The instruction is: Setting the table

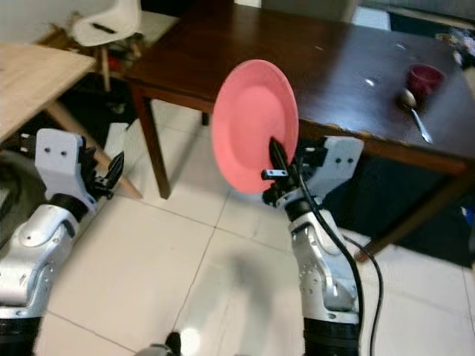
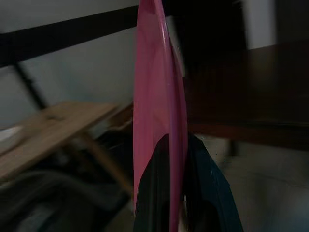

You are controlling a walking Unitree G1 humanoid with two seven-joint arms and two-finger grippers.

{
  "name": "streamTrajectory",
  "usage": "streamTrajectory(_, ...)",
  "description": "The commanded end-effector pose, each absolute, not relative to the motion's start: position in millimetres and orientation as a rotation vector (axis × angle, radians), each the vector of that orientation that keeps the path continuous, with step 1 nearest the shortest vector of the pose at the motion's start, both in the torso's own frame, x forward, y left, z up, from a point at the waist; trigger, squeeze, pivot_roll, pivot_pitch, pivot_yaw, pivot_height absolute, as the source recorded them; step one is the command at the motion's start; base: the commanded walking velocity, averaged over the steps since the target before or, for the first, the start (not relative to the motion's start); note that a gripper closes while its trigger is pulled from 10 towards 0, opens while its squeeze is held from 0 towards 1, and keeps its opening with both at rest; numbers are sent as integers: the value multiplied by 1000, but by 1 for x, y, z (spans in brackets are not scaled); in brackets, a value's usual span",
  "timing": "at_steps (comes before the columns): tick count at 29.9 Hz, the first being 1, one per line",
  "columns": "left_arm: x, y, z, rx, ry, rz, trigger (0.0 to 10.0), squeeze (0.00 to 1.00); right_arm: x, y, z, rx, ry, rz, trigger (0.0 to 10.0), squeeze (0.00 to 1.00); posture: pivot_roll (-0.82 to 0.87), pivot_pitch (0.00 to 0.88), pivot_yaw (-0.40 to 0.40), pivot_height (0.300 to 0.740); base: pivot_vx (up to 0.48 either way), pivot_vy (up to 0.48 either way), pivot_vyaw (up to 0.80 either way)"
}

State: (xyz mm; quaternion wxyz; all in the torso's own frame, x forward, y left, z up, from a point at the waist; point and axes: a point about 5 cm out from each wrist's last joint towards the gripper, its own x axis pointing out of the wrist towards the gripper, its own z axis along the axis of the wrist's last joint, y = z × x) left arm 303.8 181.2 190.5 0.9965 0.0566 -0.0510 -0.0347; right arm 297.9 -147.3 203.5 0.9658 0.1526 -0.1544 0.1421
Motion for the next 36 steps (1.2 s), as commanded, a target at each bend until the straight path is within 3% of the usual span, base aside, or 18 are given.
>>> streamTrajectory(1,303,181,184,120,-83,-66,10000,0,298,-152,201,312,-307,274,10000,0,-72,12,37,740,0,0,775)
streamTrajectory(9,305,182,184,147,-87,-45,10000,0,299,-155,204,312,-323,259,10000,0,-72,13,39,740,158,0,733)
streamTrajectory(36,307,181,184,151,-92,-54,10000,0,300,-166,210,331,-366,191,10000,0,-73,22,44,740,480,0,0)
